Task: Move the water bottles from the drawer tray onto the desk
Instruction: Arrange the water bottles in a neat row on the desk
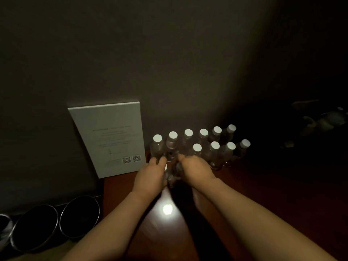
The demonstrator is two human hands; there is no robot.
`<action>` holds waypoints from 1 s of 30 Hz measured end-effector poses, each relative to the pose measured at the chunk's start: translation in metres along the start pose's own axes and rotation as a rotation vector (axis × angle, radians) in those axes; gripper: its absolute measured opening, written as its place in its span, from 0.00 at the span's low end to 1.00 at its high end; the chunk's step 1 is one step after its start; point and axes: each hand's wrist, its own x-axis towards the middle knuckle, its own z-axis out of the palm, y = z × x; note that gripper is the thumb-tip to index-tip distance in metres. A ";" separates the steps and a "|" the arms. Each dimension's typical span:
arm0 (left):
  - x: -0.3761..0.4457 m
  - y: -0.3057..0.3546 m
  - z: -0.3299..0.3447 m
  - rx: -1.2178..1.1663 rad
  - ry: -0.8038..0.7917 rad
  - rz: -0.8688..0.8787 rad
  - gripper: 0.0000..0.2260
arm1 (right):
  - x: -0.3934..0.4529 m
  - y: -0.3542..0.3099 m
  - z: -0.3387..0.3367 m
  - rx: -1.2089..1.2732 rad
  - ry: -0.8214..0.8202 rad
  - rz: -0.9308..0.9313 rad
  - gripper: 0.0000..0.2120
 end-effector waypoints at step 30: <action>-0.042 0.028 -0.053 -0.206 -0.179 -0.298 0.40 | -0.011 0.048 -0.034 0.277 -0.099 -0.301 0.27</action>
